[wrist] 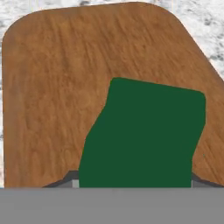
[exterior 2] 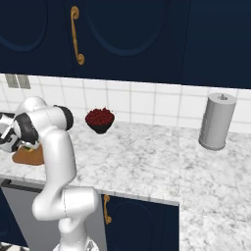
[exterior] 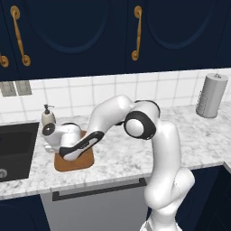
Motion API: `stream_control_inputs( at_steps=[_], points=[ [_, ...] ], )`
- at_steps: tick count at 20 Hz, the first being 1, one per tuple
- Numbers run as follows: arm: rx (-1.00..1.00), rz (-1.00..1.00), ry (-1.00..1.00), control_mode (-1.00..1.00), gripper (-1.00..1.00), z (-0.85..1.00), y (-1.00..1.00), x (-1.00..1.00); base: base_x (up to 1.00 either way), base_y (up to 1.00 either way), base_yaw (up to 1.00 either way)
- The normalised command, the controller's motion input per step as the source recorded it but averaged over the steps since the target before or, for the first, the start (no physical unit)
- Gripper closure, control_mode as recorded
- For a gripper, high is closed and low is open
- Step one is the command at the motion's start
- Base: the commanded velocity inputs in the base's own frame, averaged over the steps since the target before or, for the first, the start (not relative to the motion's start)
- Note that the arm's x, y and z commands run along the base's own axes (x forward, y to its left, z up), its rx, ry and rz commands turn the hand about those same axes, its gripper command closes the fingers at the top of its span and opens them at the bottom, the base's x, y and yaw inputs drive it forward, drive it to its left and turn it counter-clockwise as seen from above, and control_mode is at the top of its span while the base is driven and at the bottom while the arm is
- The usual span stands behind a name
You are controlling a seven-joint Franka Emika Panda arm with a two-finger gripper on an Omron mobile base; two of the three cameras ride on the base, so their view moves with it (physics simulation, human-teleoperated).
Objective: Pick up the sponge from the counter and clean the cutting board by briefly scrubbing or pressing down on the cutting board. Once finished, release the sponge.
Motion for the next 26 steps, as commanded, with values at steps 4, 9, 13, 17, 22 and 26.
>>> stream_control_inputs(
  at_steps=[4, 9, 13, 17, 22, 26],
  points=[
    [-0.06, 0.00, -0.02, -1.00, 1.00, -0.22, -0.22, 0.82, 0.00, 0.00, 0.00],
    [-0.02, -0.02, 0.00, -1.00, 1.00, -0.20, -0.37, 0.81, 0.00, 0.00, 0.00],
    [0.00, -0.02, 0.00, -1.00, 1.00, -0.20, -0.49, 0.72, 0.00, 0.00, 0.00],
    [0.00, 0.00, 0.00, -1.00, 1.00, -0.33, -0.37, -0.14, 0.00, 0.00, 0.00],
    [0.00, 0.00, 0.00, -1.00, 1.00, -0.55, -0.20, -0.93, 0.00, 0.00, 0.00],
    [0.00, 0.00, 0.02, -1.00, 1.00, -0.50, -0.14, -1.00, 0.00, 0.00, 0.00]
  ],
)
